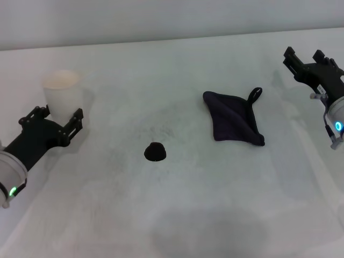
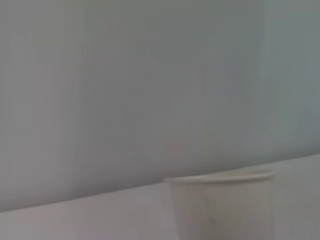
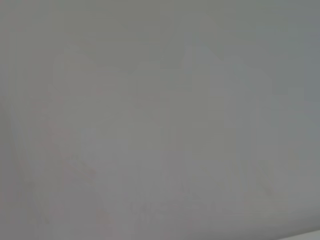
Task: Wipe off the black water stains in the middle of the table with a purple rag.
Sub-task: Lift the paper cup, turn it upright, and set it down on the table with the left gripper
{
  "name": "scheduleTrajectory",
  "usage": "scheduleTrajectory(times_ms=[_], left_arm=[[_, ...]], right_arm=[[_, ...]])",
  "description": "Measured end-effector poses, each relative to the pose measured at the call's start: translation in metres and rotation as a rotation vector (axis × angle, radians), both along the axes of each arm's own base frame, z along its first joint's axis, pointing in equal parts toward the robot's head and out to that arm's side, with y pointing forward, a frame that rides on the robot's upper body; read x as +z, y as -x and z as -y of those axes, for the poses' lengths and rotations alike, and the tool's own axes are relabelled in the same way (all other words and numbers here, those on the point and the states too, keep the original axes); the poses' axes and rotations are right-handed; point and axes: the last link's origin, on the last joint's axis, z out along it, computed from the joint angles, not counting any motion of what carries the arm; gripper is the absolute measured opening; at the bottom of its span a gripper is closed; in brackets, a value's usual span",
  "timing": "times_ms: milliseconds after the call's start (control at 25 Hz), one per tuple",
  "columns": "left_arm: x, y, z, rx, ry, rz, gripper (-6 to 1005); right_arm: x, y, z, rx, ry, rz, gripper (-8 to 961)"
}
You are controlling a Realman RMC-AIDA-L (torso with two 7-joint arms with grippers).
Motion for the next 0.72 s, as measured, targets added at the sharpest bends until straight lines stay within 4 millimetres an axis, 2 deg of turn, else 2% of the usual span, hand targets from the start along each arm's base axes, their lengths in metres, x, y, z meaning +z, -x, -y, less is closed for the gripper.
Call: scheduleTrajectory(times_ms=[720], left_arm=[[-0.0080,0.0065,0.0098,0.010,0.051,-0.034,665]], right_arm=[[-0.0042,-0.0013,0.0040,-0.012,0.011,-0.011,842]])
